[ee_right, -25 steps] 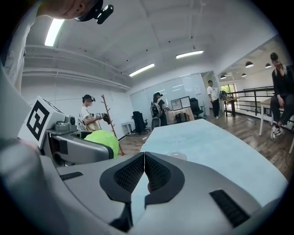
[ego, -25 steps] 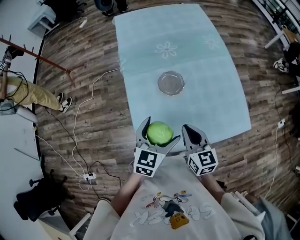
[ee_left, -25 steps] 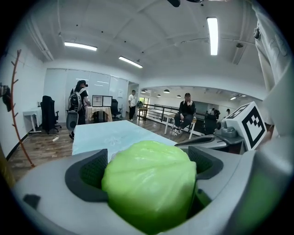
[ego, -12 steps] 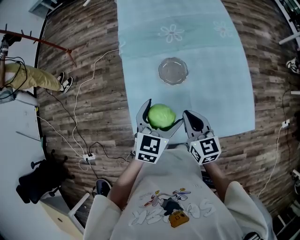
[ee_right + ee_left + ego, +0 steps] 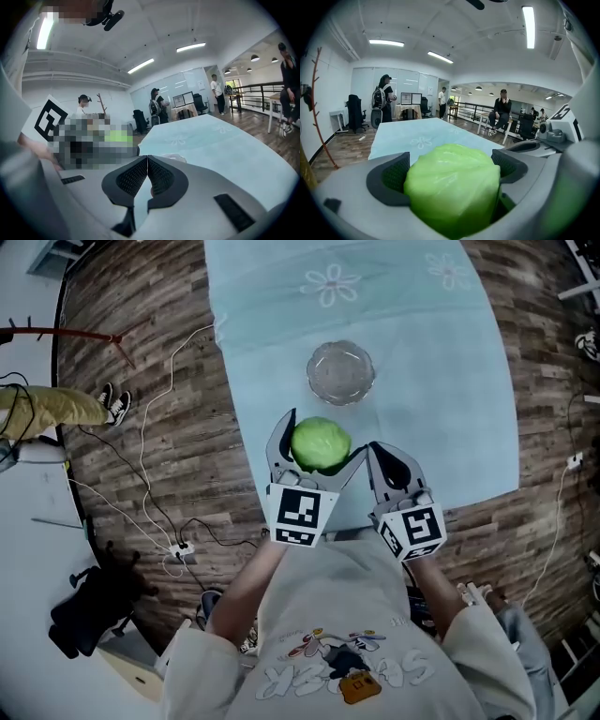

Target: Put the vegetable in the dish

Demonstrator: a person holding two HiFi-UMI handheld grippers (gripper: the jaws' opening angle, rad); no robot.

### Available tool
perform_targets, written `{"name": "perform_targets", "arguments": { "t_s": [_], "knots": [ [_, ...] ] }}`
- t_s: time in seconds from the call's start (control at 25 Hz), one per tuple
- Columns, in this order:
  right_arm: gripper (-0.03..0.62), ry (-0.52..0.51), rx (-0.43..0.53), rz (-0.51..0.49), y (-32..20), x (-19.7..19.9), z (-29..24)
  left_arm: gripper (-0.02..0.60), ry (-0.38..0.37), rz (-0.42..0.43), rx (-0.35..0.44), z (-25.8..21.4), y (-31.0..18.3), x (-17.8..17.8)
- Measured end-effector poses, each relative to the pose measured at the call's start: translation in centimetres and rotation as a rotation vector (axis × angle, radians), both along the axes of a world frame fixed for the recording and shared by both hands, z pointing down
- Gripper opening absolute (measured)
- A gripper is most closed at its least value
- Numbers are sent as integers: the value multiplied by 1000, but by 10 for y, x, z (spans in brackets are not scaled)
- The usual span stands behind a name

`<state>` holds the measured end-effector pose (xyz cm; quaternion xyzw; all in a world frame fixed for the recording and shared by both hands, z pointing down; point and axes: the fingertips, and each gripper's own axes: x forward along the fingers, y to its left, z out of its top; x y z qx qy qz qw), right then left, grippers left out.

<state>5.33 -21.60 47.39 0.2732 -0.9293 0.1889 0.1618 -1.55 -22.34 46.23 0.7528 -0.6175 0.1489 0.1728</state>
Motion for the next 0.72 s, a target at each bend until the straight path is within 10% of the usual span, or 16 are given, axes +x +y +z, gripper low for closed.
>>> {"name": "perform_targets", "arguments": {
  "t_s": [0.72],
  "knots": [
    [18, 83, -59, 75, -54, -10, 65, 552, 66, 29, -90, 87, -77, -20]
  ]
}}
